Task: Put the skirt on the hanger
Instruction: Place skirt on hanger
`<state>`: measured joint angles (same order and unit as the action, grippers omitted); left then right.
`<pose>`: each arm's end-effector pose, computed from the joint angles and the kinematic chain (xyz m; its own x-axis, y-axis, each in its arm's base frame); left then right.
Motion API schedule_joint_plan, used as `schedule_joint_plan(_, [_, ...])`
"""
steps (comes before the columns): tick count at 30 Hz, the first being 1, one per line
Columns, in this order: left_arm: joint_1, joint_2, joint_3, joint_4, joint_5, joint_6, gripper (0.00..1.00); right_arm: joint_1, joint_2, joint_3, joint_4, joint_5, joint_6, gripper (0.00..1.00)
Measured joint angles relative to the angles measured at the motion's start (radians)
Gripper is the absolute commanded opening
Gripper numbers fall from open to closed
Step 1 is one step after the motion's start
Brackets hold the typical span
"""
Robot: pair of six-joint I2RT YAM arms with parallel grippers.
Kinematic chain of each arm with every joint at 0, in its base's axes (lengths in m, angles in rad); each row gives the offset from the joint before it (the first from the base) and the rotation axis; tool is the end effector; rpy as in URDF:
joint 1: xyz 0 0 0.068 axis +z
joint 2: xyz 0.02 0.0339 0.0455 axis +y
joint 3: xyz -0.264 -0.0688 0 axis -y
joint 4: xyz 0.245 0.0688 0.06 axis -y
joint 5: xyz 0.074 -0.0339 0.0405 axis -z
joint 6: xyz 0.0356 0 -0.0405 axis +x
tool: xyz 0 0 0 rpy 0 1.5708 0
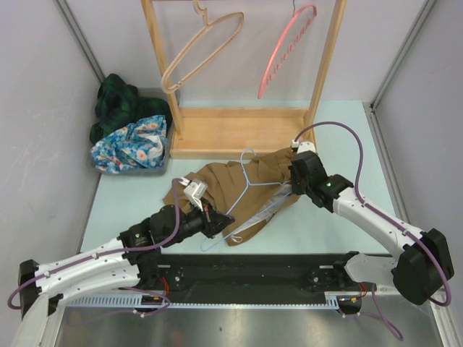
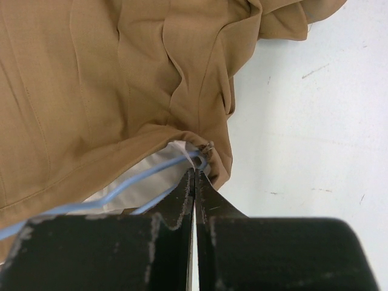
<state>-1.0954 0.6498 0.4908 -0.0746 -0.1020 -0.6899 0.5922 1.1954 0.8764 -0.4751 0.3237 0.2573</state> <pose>0.0800 -0.1474 0.2684 -0.6158 -0.1871 -0.7654 0.5798 0.5501 -0.6010 0.2139 0.1303 0.2624 -0.6599 -0.1532 -0.7356 -0.1823 0.9824 -0.0410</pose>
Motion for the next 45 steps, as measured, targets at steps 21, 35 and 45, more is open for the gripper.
schedule_joint_plan(21, [-0.058, 0.107, -0.051, 0.182, -0.025, -0.007, 0.0, -0.022, 0.005, 0.0, 0.008, 0.0, -0.007, 0.0])
schedule_joint_plan(35, [-0.061, 0.17, -0.051, 0.246, 0.067, 0.03, 0.0, -0.043, -0.025, 0.0, 0.012, -0.006, -0.002, 0.0])
schedule_joint_plan(45, [-0.062, 0.249, -0.022, 0.282, 0.07, 0.047, 0.0, -0.04, -0.095, 0.0, 0.032, -0.2, -0.045, 0.0])
